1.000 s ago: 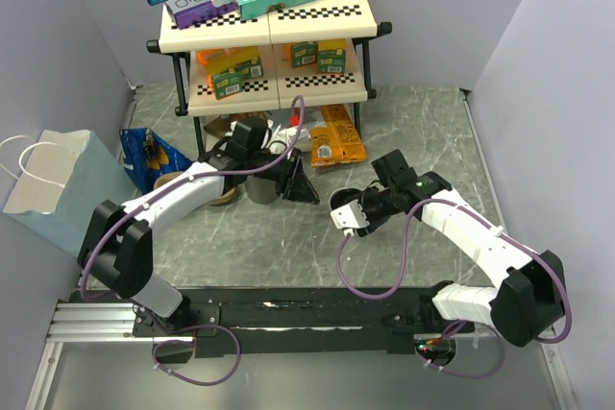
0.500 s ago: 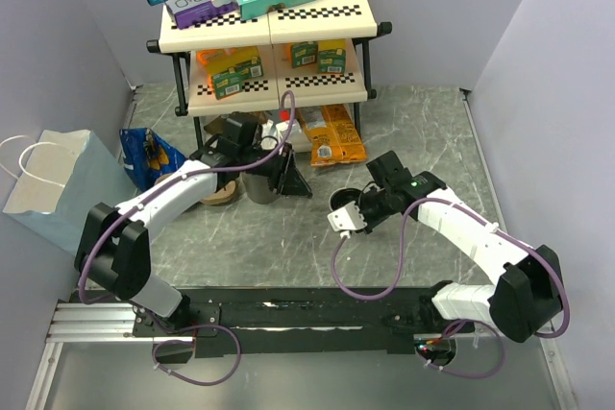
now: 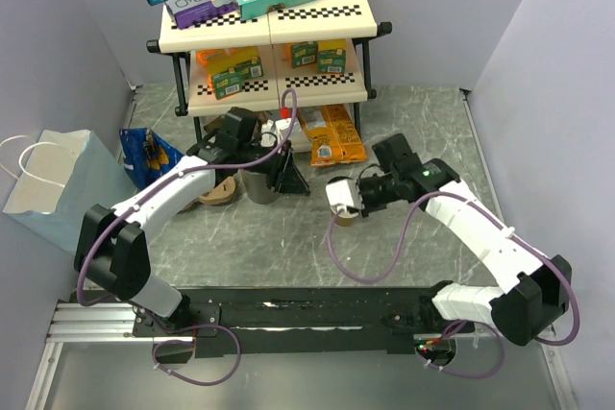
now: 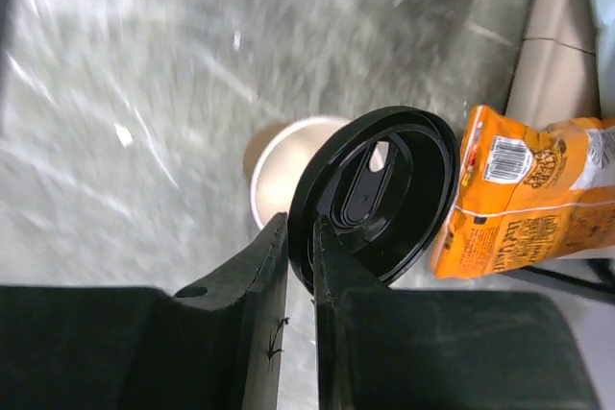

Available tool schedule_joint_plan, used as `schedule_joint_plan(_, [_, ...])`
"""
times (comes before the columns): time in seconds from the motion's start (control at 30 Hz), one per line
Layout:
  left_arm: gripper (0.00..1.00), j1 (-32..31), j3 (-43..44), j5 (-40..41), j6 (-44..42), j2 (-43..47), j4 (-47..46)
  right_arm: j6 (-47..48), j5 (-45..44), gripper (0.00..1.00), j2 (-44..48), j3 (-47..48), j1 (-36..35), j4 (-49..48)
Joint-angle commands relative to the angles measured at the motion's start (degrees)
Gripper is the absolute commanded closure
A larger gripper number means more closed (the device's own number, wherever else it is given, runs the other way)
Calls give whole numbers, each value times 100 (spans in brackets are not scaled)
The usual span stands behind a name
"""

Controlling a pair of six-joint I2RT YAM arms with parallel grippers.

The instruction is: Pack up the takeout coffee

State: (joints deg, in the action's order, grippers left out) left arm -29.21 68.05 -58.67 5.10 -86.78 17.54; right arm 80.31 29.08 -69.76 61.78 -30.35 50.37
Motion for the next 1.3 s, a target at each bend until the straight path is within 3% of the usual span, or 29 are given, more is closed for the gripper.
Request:
schedule_joint_plan(0.0, [62,21,297,172,-957,346,574,-1928,1533,96,-20,677,405,236])
schedule_joint_plan(0.1, [61,12,192,453,-1353,522,715,-3518,2842,96,-187,853,1002,18])
schedule_joint_plan(0.13, [61,3,165,532,-1476,600,716,-4427,3223,96,-205,775,1179,-131])
schedule_joint_plan(0.2, [59,-23,69,760,-1582,680,698,-5364,4117,96,-205,591,1547,-877])
schedule_joint_plan(0.23, [59,-41,50,839,-1661,732,681,-6308,4349,95,-188,311,1645,-1184])
schedule_joint_plan(0.33, [57,-146,59,1042,-1758,751,645,-7936,4930,94,-65,-278,1804,-2792])
schedule_joint_plan(0.4, [56,-286,120,1208,-1854,707,663,-8782,5045,94,-82,-464,1857,-3591])
schedule_joint_plan(0.57, [55,-734,-54,1955,-1899,768,154,-9716,5344,94,-512,-754,2199,-4094])
schedule_joint_plan(0.7, [55,-1121,-213,2720,-1969,794,-276,-12171,5424,94,-758,-1632,2594,-6280])
schedule_joint_plan(0.73, [55,-1209,-248,2843,-1935,795,-356,-12519,5415,94,-811,-1965,2665,-7207])
schedule_joint_plan(0.8, [55,-1271,-266,2879,-1873,734,-488,-13361,5380,94,-995,-2213,2850,-7951])
schedule_joint_plan(0.87, [55,-1306,-222,2844,-1829,681,-532,-13620,5336,94,-1075,-2407,2938,-8526])
schedule_joint_plan(1.27, [54,-1508,-20,2721,-1829,197,-883,-13095,5160,94,-1611,-2170,3167,-7701])
